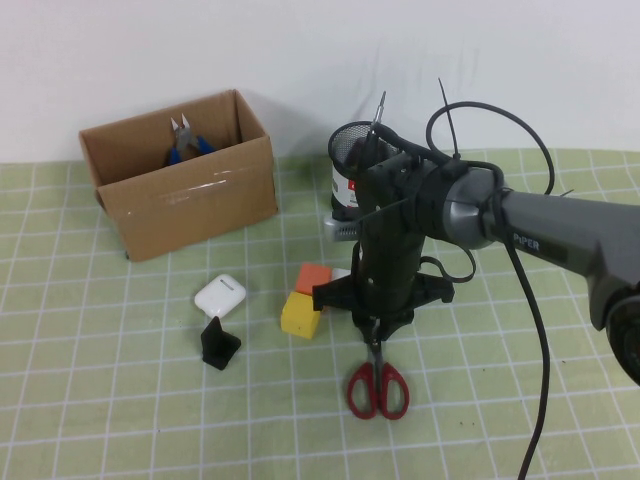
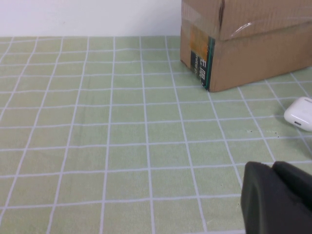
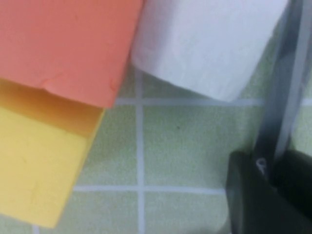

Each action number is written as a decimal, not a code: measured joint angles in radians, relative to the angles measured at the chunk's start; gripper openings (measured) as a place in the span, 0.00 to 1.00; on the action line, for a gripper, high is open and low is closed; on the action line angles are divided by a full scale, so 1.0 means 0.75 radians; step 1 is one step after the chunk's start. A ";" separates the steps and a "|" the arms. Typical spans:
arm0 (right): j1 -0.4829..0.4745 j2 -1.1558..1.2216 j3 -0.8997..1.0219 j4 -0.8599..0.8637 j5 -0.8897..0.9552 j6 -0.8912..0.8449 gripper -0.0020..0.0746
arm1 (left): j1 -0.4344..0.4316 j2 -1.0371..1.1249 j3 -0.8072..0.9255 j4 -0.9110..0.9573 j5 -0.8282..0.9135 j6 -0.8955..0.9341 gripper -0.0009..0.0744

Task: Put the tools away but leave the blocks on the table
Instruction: Pick up the scissors from the table, then place the Scissors into the box

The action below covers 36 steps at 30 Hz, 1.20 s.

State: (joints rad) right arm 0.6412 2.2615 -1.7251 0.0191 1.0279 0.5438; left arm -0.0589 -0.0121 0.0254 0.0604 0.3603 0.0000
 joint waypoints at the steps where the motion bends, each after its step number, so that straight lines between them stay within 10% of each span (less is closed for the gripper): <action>1: 0.000 0.000 0.000 0.000 0.003 -0.010 0.12 | 0.000 0.000 0.000 0.000 0.000 0.000 0.01; 15: 0.000 -0.208 0.013 -0.129 0.181 -0.092 0.10 | 0.000 0.000 0.000 0.002 0.000 0.000 0.01; 36: 0.023 0.002 -0.781 0.008 -0.612 -1.379 0.10 | 0.000 0.000 0.000 0.002 0.000 0.000 0.01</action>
State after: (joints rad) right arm 0.6583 2.2627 -2.3108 0.0248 0.5691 -0.4906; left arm -0.0589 -0.0121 0.0254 0.0620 0.3603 0.0000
